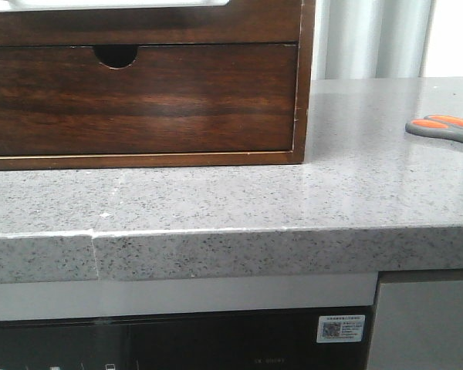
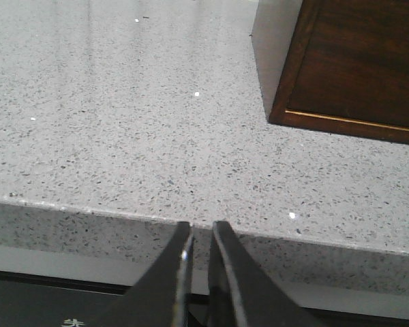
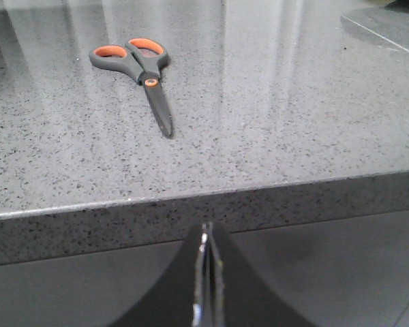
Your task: Put scissors in drawer with both arms
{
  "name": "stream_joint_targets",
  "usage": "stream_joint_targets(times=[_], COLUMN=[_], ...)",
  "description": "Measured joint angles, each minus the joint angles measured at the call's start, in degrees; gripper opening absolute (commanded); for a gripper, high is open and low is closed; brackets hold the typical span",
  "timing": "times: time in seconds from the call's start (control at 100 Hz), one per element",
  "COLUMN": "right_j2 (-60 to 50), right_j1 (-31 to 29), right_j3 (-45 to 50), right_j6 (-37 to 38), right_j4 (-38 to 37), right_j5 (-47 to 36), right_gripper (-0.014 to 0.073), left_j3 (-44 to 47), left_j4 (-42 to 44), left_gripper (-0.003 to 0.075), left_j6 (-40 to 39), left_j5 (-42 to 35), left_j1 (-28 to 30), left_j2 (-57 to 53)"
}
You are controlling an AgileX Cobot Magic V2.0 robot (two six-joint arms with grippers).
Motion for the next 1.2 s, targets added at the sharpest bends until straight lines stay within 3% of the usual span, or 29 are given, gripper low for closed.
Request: stream_joint_targets(times=[0.65, 1.2], right_j2=[0.00, 0.00], right_j1=[0.00, 0.00], right_j3=[0.00, 0.00], right_j6=[0.00, 0.00], right_j4=[0.00, -0.10], right_j5=[0.00, -0.26], right_gripper=[-0.0106, -0.0106], left_j3=[0.00, 0.00], left_j4=[0.64, 6.50], left_gripper=[0.0004, 0.0003], left_j6=[0.26, 0.26], left_j5=[-0.10, -1.31], left_j1=[0.00, 0.00], left_j2=[0.00, 0.00])
